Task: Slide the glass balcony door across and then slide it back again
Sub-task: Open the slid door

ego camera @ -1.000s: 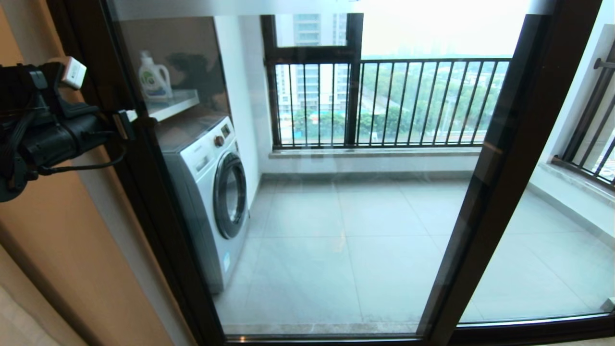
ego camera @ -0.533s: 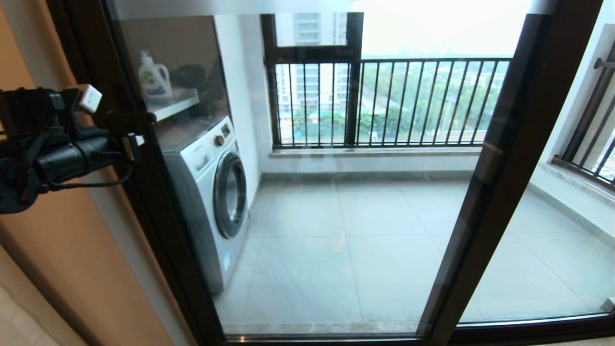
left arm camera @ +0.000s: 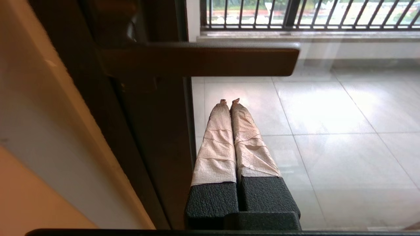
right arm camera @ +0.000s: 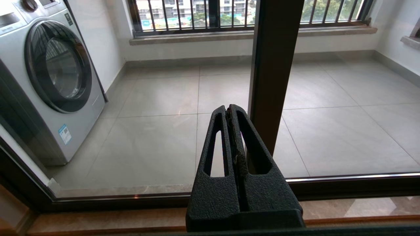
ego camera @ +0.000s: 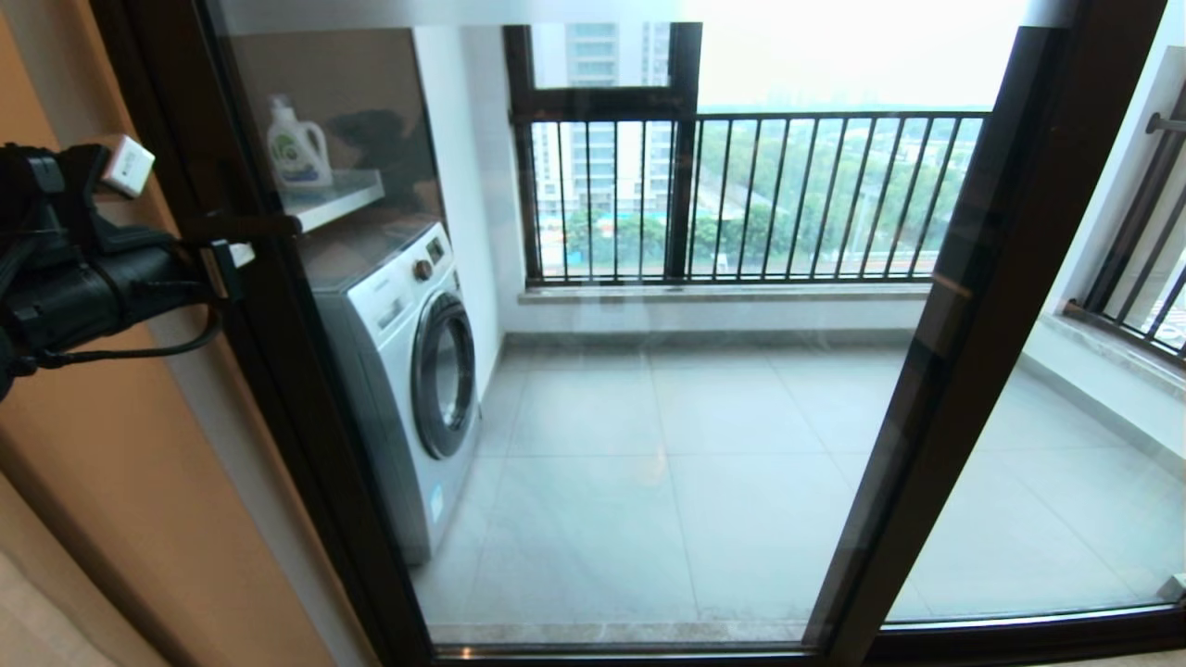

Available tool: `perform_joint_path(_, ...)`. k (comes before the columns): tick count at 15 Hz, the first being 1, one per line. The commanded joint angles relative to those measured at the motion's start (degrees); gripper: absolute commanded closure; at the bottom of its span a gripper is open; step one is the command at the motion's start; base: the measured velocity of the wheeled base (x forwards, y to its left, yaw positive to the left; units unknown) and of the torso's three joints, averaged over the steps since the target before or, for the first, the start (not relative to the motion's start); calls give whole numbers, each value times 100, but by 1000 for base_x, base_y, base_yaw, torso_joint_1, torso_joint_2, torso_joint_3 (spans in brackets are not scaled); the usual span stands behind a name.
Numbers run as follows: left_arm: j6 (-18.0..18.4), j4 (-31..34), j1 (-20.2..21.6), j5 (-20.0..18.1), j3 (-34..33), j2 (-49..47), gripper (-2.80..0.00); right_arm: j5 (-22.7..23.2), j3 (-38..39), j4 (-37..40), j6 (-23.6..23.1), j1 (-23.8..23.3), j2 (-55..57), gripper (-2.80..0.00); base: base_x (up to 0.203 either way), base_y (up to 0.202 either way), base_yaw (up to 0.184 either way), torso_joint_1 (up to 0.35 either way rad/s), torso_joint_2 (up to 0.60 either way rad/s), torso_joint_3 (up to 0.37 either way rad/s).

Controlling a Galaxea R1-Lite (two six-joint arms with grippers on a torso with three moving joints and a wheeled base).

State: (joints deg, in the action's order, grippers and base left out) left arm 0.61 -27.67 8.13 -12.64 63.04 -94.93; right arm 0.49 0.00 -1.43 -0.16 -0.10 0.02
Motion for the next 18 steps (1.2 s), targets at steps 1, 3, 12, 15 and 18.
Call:
perform_joint_path(1,109,-11,3,-28,-250,682,0,4,62,2,-2,1,-11,0,0,0,0,0,0,0)
perform_joint_path(3,248,37,3,-36,-266,965,0,4,62,-2,-2,1,-11,0,0,0,0,0,0,0)
perform_joint_path(12,232,34,-106,13,1206,-601,0,4,62,-5,-2,1,-11,0,0,0,0,0,0,0)
perform_joint_path(15,238,8,-119,3,1222,-842,0,4,62,-7,-2,1,-11,0,0,0,0,0,0,0)
perform_joint_path(18,238,-6,-93,33,1050,-1074,0,4,62,2,-2,1,-11,0,0,0,0,0,0,0)
